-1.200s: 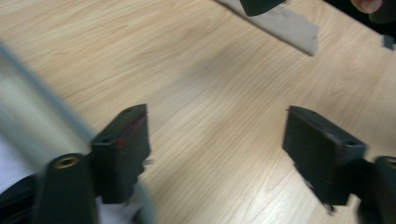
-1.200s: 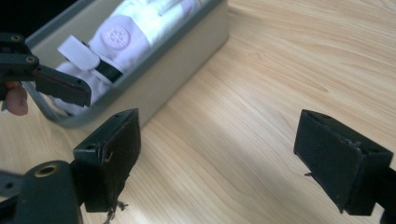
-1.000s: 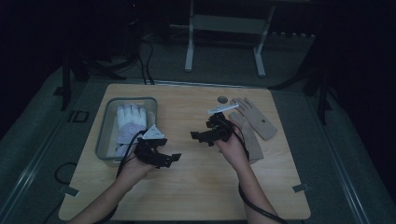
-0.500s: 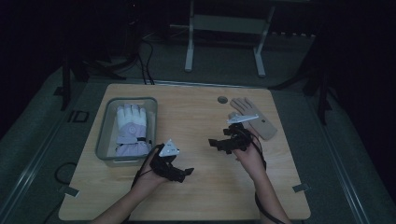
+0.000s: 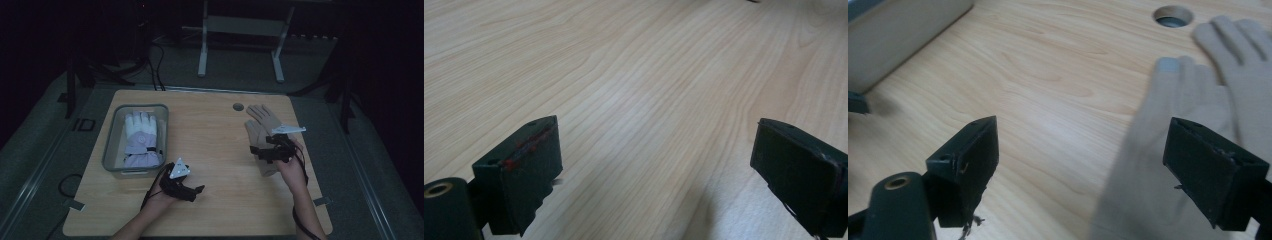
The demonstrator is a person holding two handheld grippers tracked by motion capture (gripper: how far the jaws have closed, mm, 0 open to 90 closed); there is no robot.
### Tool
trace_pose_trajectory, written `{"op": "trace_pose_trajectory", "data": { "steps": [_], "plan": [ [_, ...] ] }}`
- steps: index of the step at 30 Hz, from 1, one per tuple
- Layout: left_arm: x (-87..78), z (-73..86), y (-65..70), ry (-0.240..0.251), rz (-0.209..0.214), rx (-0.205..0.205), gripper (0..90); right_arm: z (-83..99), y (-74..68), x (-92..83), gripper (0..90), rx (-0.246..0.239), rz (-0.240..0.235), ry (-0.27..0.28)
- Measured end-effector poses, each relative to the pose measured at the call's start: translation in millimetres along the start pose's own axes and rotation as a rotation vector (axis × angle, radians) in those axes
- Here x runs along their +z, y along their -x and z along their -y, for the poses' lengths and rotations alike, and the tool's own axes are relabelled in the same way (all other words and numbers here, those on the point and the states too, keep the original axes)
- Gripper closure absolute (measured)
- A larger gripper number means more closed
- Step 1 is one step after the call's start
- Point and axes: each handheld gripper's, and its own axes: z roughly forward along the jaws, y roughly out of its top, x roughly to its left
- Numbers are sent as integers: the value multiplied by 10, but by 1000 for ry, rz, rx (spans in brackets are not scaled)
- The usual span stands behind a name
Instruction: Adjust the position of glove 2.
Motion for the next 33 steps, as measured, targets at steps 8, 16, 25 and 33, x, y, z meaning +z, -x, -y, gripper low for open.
{"op": "trace_pose_trajectory", "data": {
  "steps": [8, 16, 25, 33],
  "plan": [
    [-21, 49, -13, 33, -2, -25, 65, 122, 303, 35, 145, 32, 19, 6],
    [-58, 73, -6, 49, -21, -30, 64, 206, 453, 290, 228, 2, 119, -47],
    [-67, 81, 1, 58, -29, -43, 53, 256, 607, 504, 412, 20, 123, -112],
    [-65, 80, 30, 53, -46, -21, 46, 240, 567, 562, 600, -29, 174, -185]
  ]
}}
